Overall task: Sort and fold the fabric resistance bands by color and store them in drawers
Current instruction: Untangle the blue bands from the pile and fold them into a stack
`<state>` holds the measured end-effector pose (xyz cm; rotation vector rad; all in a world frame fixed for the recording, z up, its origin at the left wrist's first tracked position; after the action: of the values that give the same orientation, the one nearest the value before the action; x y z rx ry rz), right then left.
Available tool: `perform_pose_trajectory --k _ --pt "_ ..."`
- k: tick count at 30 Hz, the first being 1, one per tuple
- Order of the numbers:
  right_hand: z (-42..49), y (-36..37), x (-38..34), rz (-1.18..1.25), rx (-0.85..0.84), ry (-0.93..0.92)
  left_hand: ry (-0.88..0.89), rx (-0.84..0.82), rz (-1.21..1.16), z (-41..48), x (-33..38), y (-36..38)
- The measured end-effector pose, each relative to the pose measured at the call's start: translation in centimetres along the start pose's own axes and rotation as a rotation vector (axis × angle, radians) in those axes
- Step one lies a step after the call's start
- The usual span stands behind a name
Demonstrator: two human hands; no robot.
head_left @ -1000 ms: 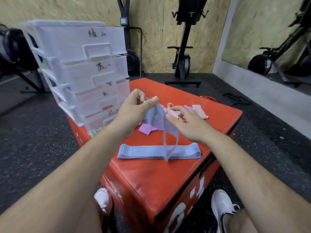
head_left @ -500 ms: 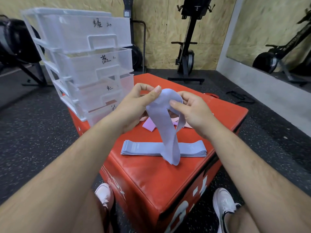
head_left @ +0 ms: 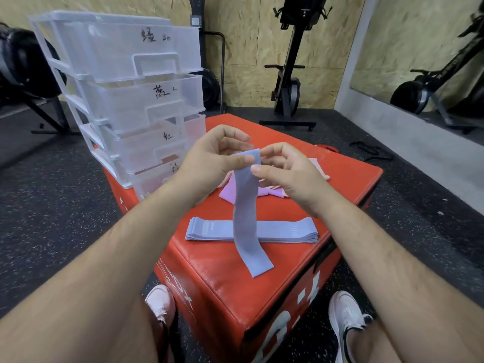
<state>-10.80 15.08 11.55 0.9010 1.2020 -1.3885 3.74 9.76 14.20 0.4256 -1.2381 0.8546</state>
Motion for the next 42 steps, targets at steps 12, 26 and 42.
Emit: perform_pose_trajectory --k 12,26,42 --pt "-0.5 1.3 -1.8 -0.519 0.172 -0.226 -0.105 0.119 0.013 0.0 -1.2 0.1" --pt "1.1 0.4 4.7 -0.167 -0.265 0.226 -0.092 0.252 0.111 -0.6 -2.4 -4.0" --pt "-4.5 -10.0 10.6 -0.442 -0.177 0.636 -0.509 0.284 0.178 -3.9 -12.7 -8.5"
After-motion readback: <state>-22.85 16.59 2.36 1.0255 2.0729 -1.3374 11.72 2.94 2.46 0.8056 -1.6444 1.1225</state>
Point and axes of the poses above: each hand's wrist, its own z-axis towards the middle knuckle, its own y-axis out of the palm, x = y × z, the point moved 8 cm from there along z, towards the middle knuckle, and after that the axes turned 11 degrees about -x, right-handed, at the moved point
